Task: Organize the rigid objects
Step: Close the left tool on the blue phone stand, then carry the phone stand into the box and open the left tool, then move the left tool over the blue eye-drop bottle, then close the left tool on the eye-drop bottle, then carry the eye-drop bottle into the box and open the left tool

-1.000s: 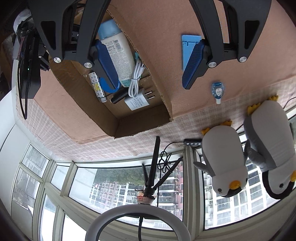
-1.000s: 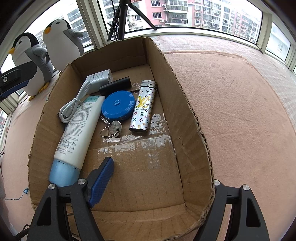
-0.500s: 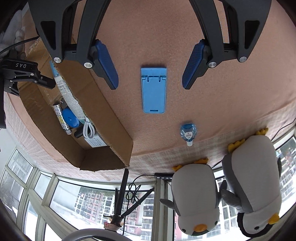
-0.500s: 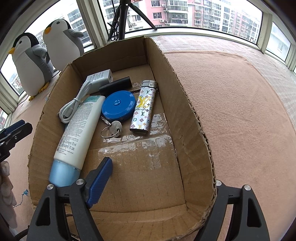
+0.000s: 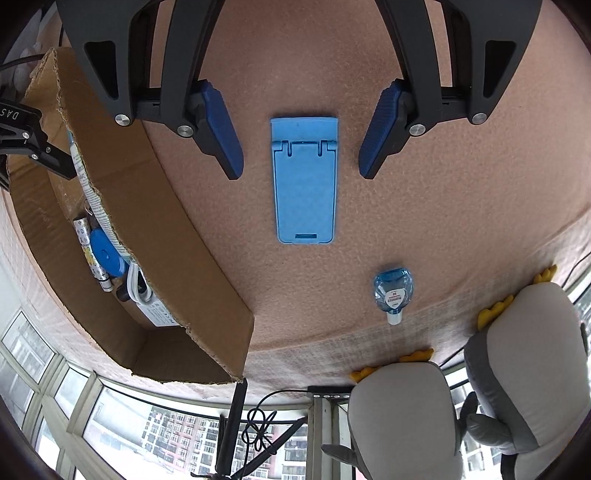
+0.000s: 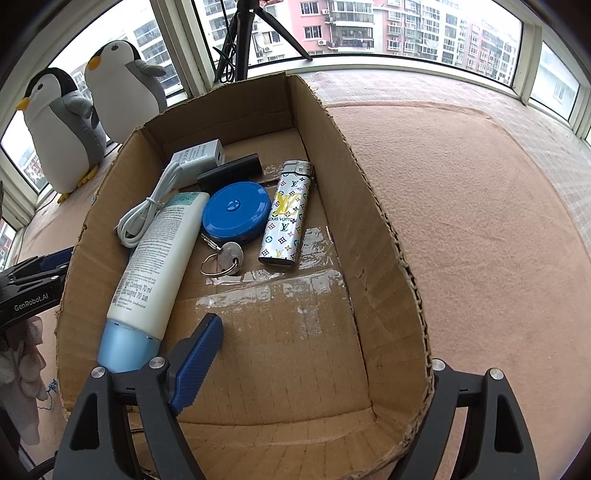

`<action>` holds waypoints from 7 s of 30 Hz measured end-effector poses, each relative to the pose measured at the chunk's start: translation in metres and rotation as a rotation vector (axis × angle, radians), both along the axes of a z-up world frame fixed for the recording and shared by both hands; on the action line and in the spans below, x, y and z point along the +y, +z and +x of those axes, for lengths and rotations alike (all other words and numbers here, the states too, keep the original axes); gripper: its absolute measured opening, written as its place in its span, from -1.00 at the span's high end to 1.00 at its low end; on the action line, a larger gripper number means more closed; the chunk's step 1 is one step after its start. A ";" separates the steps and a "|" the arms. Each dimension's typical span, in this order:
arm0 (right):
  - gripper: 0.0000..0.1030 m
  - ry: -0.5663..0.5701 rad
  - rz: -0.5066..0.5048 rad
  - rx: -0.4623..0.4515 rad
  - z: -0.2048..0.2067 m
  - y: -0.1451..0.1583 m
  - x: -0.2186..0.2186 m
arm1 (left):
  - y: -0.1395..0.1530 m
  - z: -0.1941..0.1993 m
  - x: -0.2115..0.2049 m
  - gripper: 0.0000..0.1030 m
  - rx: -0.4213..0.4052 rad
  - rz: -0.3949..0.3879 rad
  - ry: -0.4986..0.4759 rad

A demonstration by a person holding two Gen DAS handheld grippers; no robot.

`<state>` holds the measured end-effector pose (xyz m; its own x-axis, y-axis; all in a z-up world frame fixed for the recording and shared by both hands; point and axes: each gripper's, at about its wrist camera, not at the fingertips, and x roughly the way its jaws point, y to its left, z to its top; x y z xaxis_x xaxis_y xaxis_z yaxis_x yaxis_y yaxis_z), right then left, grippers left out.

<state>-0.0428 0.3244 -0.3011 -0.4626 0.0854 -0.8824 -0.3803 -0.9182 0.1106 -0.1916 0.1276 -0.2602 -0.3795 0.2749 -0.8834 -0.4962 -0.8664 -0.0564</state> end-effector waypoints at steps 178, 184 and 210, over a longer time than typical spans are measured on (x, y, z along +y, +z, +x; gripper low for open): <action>-0.64 0.014 0.017 -0.002 0.003 -0.001 0.007 | 0.093 0.044 0.073 0.43 0.132 0.214 -0.130; -0.64 0.014 0.025 -0.006 0.005 0.000 0.002 | 0.089 0.050 0.084 0.43 0.135 0.210 -0.128; -0.64 0.008 0.028 -0.013 0.004 0.002 0.000 | 0.078 0.033 0.108 0.40 0.123 0.194 -0.115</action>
<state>-0.0385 0.3242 -0.2991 -0.4517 0.1068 -0.8857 -0.3745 -0.9238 0.0796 -0.1586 0.2351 -0.1821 -0.4376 0.4824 -0.7588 -0.6041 -0.7828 -0.1493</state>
